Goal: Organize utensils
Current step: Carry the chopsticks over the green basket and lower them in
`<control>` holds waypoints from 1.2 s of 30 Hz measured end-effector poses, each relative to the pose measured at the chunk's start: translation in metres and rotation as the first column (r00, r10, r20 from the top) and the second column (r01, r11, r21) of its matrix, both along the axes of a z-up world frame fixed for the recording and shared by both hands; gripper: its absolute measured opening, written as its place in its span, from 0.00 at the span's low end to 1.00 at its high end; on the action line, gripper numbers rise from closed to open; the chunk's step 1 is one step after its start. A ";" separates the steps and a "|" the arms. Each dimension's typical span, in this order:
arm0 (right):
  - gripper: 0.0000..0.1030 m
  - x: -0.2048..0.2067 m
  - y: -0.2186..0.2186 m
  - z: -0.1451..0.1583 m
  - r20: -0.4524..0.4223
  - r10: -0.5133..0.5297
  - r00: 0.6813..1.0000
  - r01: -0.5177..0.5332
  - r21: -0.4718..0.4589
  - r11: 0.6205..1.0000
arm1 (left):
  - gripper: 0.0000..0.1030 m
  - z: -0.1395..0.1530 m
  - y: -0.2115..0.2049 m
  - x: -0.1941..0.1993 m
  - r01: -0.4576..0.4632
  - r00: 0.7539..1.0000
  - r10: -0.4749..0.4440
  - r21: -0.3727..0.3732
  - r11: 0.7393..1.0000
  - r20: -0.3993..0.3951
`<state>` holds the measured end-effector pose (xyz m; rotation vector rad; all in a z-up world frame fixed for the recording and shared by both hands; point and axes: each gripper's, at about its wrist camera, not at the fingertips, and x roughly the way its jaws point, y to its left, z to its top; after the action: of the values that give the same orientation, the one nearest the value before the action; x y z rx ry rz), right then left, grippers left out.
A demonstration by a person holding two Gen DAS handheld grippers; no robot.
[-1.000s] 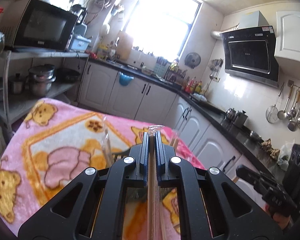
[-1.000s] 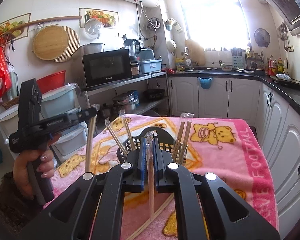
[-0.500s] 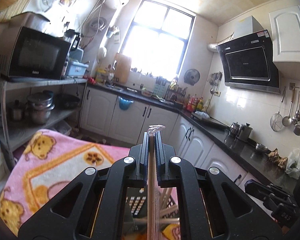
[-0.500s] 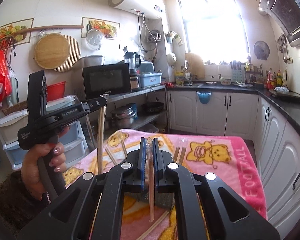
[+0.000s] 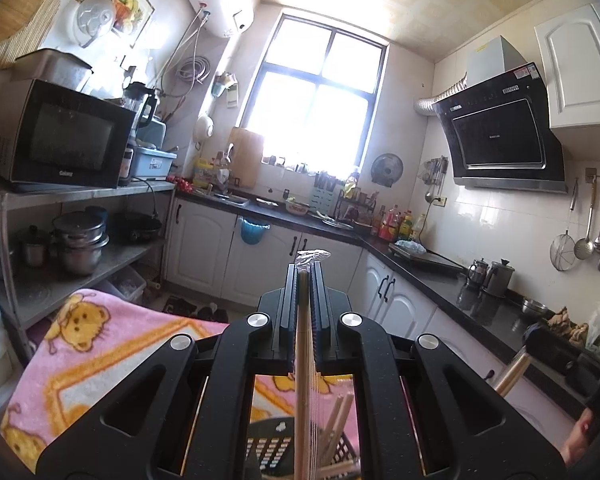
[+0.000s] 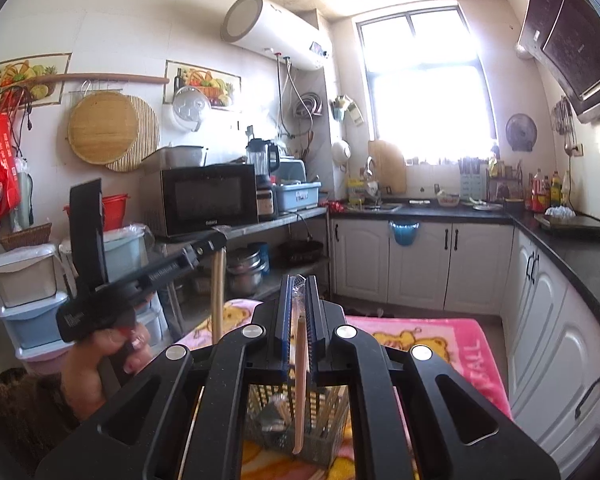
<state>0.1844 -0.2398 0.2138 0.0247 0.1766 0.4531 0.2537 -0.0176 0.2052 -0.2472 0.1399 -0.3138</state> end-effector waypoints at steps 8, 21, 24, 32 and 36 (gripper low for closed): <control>0.07 0.005 -0.004 0.016 0.057 -0.008 0.998 0.007 0.007 1.000 | 0.03 0.007 -0.016 0.010 -0.060 0.995 0.058 0.028 0.998 0.081; 0.07 0.037 -0.003 0.007 0.053 -0.033 0.998 0.033 0.014 0.999 | 0.03 -0.018 -0.034 0.033 -0.112 0.989 0.107 0.046 0.993 0.098; 0.07 0.047 -0.003 -0.004 0.033 -0.038 0.999 0.038 0.006 0.999 | 0.03 -0.029 -0.037 0.037 -0.121 0.989 0.115 0.056 0.991 0.094; 0.07 0.067 -0.004 -0.031 -0.022 -0.052 0.998 0.052 0.014 0.999 | 0.03 -0.057 -0.044 0.048 -0.113 0.992 0.109 0.076 0.991 0.063; 0.07 0.074 -0.001 -0.044 -0.046 -0.049 0.998 0.050 0.007 0.999 | 0.03 -0.070 -0.045 0.052 -0.103 0.994 0.099 0.083 0.991 0.041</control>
<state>0.2579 -0.2407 0.1703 0.0476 0.2186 0.4039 0.3057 -0.0629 0.1357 -0.1634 0.1035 -0.2112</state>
